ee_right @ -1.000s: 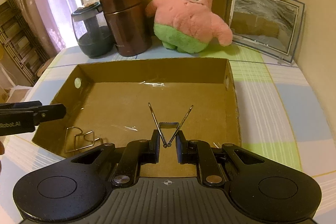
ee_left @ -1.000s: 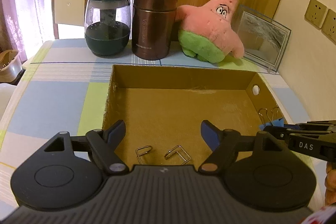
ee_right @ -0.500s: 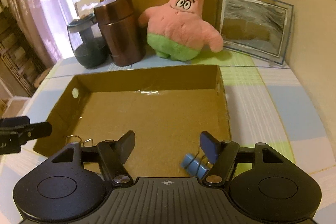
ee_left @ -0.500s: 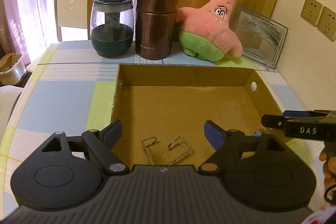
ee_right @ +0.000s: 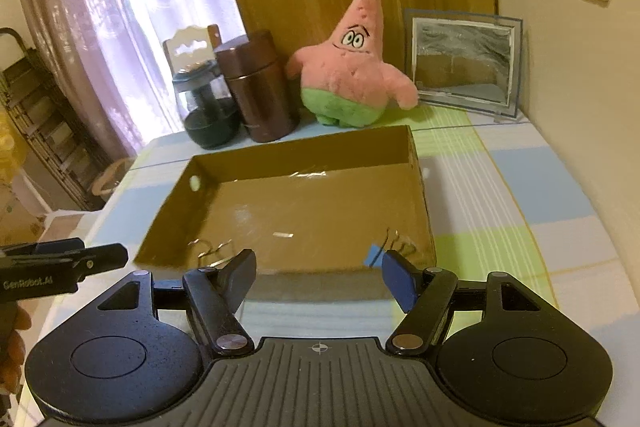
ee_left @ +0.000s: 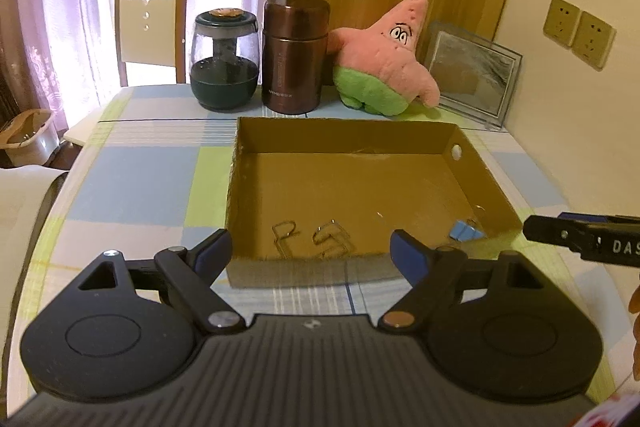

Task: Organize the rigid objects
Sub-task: 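Withdraw both tools from the box back toward the table objects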

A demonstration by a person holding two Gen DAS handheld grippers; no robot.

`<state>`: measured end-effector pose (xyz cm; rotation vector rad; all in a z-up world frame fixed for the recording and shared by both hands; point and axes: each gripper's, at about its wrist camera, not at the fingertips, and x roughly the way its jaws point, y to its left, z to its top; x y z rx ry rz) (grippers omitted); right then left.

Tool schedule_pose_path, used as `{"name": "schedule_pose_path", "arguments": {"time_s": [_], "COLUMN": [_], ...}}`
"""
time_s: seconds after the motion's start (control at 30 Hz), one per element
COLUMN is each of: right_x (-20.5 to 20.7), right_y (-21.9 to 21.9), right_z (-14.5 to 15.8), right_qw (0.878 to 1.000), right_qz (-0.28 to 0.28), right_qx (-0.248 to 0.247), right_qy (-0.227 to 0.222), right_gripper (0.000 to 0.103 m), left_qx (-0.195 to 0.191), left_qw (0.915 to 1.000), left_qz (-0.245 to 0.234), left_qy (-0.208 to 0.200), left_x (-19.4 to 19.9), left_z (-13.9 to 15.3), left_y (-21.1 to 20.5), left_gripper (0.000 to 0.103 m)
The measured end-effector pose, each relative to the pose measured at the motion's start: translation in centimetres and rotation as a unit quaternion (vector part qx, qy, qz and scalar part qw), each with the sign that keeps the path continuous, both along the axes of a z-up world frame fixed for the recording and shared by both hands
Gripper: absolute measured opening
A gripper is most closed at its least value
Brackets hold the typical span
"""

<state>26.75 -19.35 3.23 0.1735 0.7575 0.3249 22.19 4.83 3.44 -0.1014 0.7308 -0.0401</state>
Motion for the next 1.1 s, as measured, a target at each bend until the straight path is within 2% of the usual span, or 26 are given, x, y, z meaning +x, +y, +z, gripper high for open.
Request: {"name": "schedule_pose_path", "arguments": {"time_s": [0.23,0.57,0.87,1.1], "right_x": [-6.2,-14.1,-18.9,-20.8], "right_y": [-0.3,-0.9,-1.0,-1.7], "right_z": [1.2,0.6,-0.5,-1.1], "right_qw": [1.000,1.000,1.000,0.999], "right_qz": [-0.006,-0.021,-0.028,-0.032], "right_qx": [0.000,0.011,0.001,-0.002], "right_qy": [-0.021,-0.021,-0.013,-0.003], "right_gripper": [0.071,0.078,0.081,0.082], "left_qx": [0.010,0.016,0.018,0.024], "left_qw": [0.9999,0.9998,0.9996,0.9991], "left_qz": [0.001,0.008,-0.001,-0.015], "left_qy": [-0.008,-0.004,0.020,0.032], "left_x": [-5.4,-12.4,-16.7,-18.6], "left_z": [1.0,0.5,-1.3,-2.4], "left_y": [-0.6,-1.4,-3.0,-3.6], "left_gripper": [0.084,0.085,0.085,0.086]}}
